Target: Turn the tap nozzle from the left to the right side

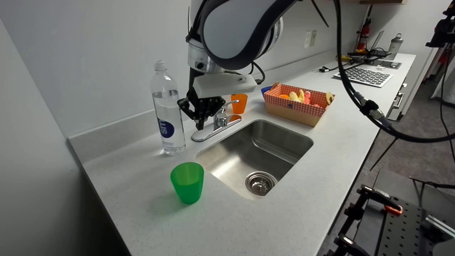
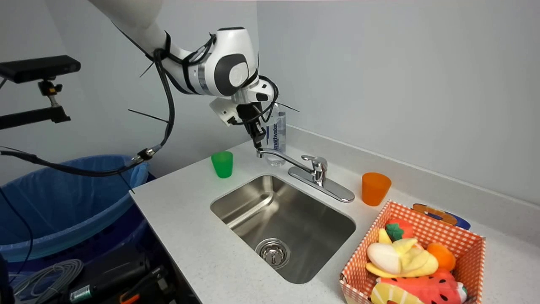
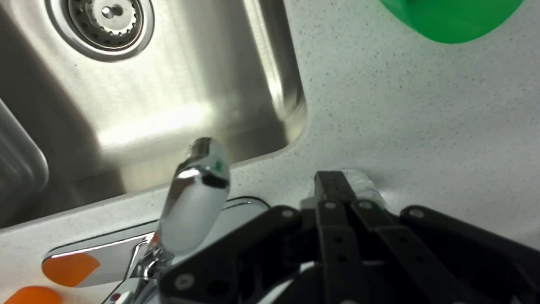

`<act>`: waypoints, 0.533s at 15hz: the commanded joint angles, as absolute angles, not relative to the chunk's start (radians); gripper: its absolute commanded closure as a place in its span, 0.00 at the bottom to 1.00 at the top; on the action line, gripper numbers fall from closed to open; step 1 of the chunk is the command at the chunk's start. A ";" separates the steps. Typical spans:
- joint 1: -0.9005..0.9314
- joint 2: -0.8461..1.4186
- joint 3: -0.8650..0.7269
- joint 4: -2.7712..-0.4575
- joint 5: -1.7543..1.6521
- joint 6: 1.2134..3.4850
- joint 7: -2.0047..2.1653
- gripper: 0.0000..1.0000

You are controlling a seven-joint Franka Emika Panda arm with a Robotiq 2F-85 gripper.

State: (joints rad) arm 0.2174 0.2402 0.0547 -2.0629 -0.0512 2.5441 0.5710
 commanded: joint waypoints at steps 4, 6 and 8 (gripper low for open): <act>0.177 0.199 0.029 -2.093 -0.044 2.506 0.477 1.00; 0.168 0.182 0.034 -2.117 -0.036 2.497 0.445 1.00; 0.164 0.169 0.040 -2.129 -0.024 2.488 0.415 1.00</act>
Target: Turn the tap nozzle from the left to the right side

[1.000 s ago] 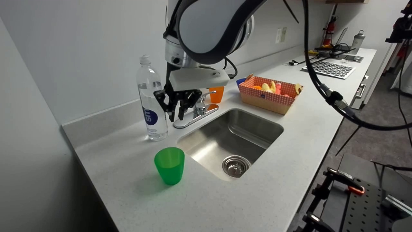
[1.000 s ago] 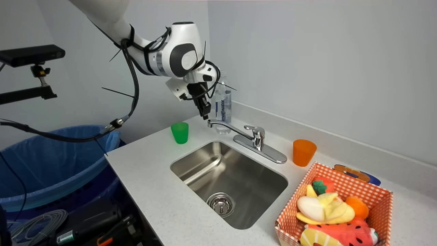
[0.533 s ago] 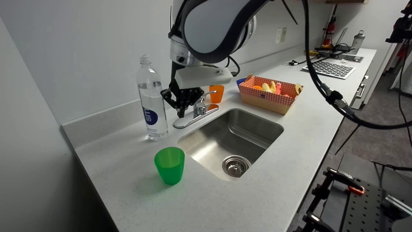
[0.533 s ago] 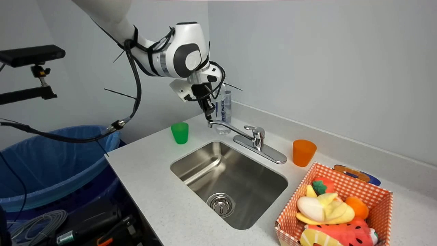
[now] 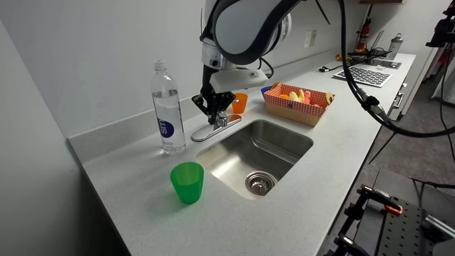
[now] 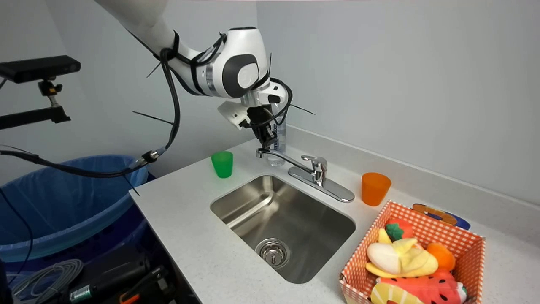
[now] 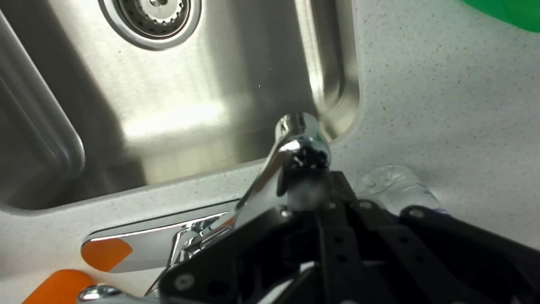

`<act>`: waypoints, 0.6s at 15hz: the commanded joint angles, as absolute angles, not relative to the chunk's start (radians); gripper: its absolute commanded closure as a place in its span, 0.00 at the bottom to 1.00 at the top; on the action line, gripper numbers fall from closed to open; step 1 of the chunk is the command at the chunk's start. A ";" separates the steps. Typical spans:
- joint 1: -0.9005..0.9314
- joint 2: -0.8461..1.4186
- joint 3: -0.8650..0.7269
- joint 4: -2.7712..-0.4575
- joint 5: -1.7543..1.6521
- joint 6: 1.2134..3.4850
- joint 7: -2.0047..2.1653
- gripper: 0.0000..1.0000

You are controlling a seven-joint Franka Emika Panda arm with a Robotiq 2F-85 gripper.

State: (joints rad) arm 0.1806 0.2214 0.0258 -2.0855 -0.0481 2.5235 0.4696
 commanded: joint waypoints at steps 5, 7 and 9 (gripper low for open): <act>0.134 0.108 0.032 -2.169 0.003 2.476 0.349 1.00; 0.118 0.088 0.021 -2.182 0.006 2.465 0.331 1.00; 0.099 0.072 0.005 -2.193 -0.019 2.449 0.339 1.00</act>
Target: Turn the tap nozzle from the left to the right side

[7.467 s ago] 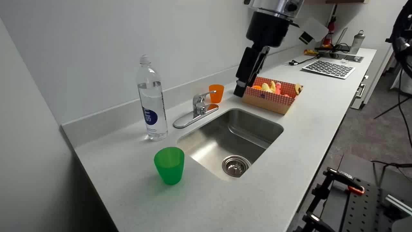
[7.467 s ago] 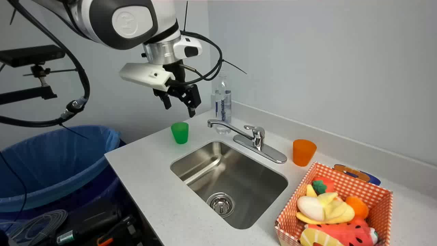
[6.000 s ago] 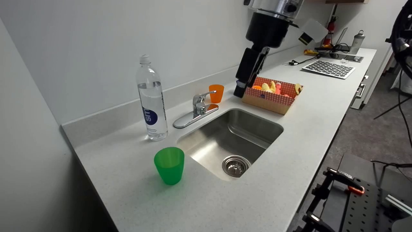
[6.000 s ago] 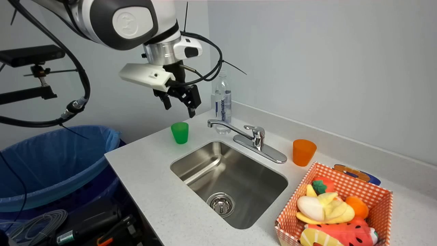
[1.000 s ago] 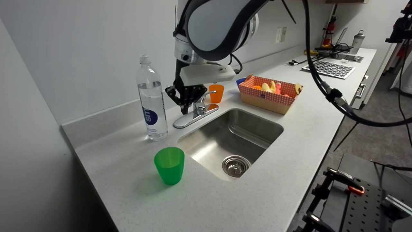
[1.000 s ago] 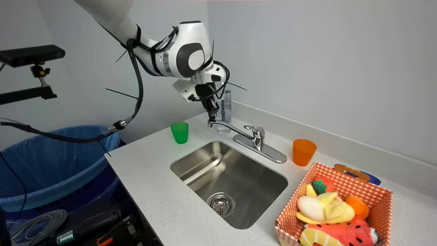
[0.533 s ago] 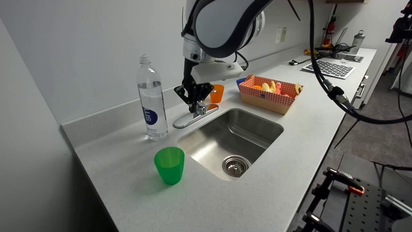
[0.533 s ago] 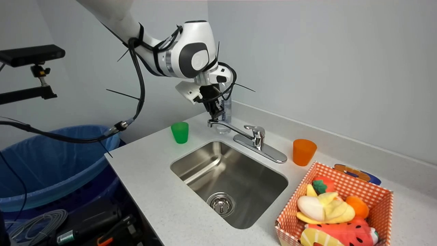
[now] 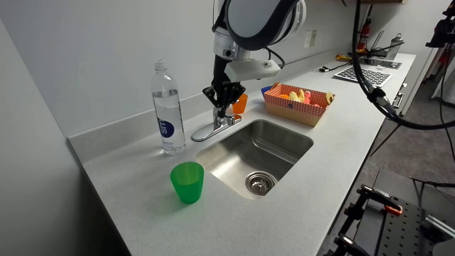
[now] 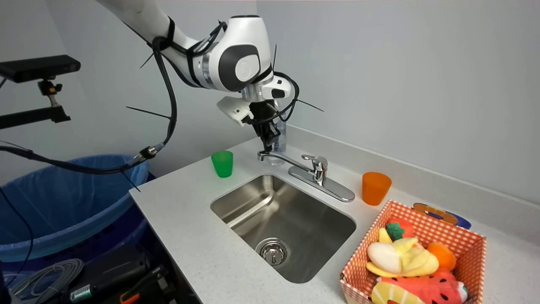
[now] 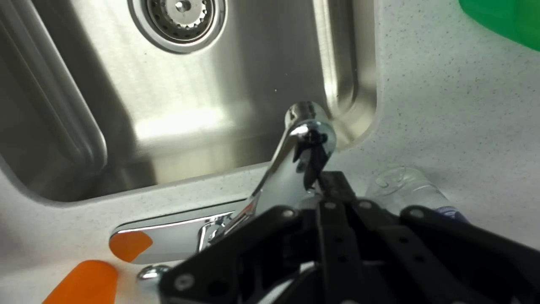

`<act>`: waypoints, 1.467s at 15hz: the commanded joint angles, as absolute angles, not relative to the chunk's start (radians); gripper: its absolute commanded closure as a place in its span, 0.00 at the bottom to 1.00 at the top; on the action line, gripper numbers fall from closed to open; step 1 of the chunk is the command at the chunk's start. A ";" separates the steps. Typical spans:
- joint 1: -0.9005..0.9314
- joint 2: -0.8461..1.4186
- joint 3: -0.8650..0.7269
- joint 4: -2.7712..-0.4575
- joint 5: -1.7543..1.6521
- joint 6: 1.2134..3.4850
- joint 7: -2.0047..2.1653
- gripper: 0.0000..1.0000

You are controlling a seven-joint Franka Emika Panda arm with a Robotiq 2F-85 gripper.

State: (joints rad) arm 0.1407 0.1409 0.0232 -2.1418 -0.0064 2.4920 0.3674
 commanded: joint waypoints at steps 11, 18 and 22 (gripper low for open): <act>0.036 0.030 -0.014 -2.238 -0.015 2.427 0.281 1.00; 0.059 -0.002 0.044 -2.205 0.085 2.433 0.182 1.00; 0.067 0.027 0.067 -2.211 0.092 2.459 0.199 1.00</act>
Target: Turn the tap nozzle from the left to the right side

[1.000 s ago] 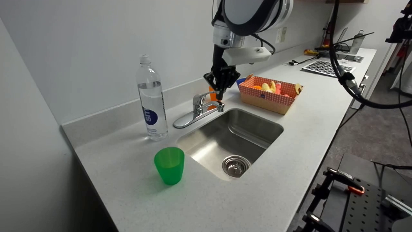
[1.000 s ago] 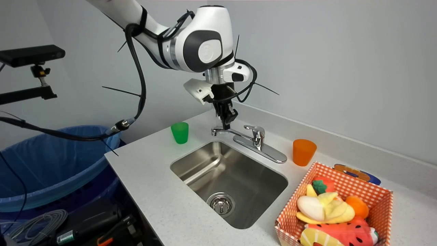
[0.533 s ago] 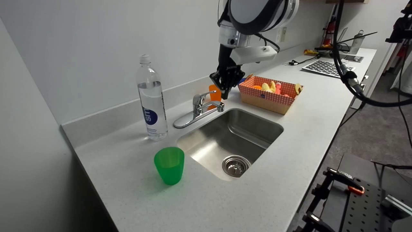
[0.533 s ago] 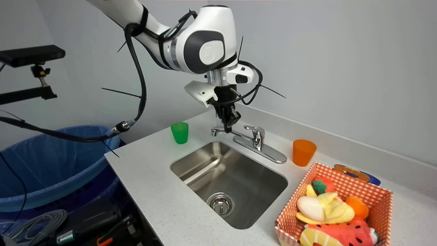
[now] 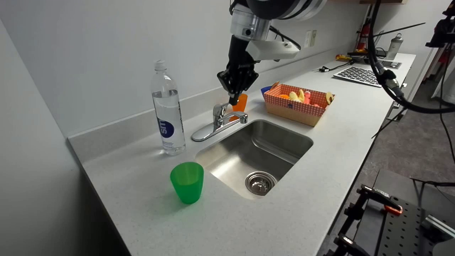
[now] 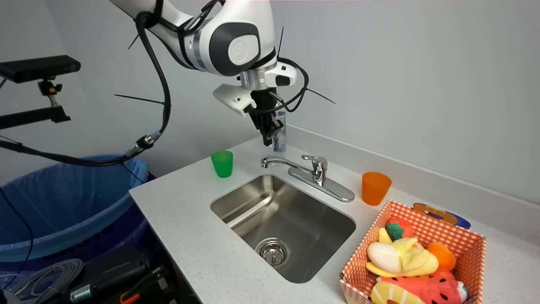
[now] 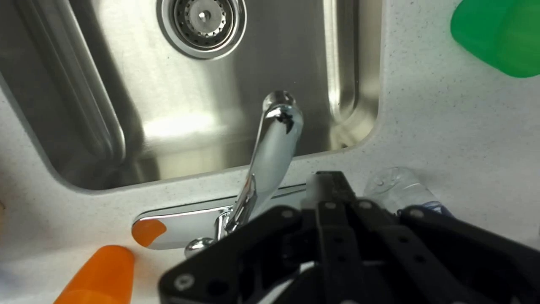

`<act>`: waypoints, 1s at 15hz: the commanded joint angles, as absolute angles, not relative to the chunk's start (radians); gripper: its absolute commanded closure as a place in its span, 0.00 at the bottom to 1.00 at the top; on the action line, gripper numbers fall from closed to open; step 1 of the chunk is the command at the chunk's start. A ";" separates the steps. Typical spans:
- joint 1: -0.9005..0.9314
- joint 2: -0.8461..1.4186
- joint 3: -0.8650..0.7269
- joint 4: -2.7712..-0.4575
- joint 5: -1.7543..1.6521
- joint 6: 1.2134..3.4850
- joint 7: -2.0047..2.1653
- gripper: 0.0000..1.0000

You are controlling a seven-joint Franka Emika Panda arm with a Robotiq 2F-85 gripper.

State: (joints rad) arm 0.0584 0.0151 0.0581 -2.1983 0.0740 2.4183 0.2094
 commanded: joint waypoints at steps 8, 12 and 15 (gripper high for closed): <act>0.069 0.071 0.064 -2.215 0.033 2.429 0.224 1.00; 0.067 0.082 0.056 -2.217 -0.009 2.399 0.234 1.00; 0.060 0.075 0.047 -2.223 -0.028 2.400 0.243 1.00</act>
State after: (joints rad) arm 0.0629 0.0920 0.0675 -2.2122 0.0155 2.4274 0.2147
